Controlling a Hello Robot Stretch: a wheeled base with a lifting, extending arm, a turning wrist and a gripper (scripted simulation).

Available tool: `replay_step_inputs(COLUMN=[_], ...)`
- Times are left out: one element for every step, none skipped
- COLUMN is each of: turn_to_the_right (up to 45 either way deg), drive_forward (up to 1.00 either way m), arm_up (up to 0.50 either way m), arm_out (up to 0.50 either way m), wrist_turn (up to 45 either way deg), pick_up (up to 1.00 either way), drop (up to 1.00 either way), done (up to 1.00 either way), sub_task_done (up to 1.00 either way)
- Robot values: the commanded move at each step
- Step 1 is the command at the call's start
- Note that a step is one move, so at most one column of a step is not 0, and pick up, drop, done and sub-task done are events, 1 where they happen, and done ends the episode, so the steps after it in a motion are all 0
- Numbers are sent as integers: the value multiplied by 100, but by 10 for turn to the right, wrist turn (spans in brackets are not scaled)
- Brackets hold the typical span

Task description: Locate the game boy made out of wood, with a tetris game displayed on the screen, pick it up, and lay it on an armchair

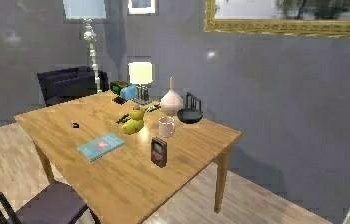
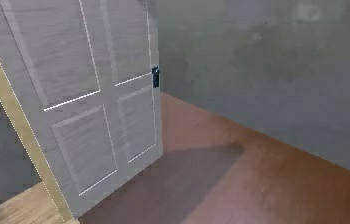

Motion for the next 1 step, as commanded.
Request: replay_step_inputs(turn_to_the_right=[120], drive_forward=[0], arm_up=[0], arm_out=[0], wrist_turn=[0], pick_up=[0], drop=[0], done=[0], sub_task_done=[0])
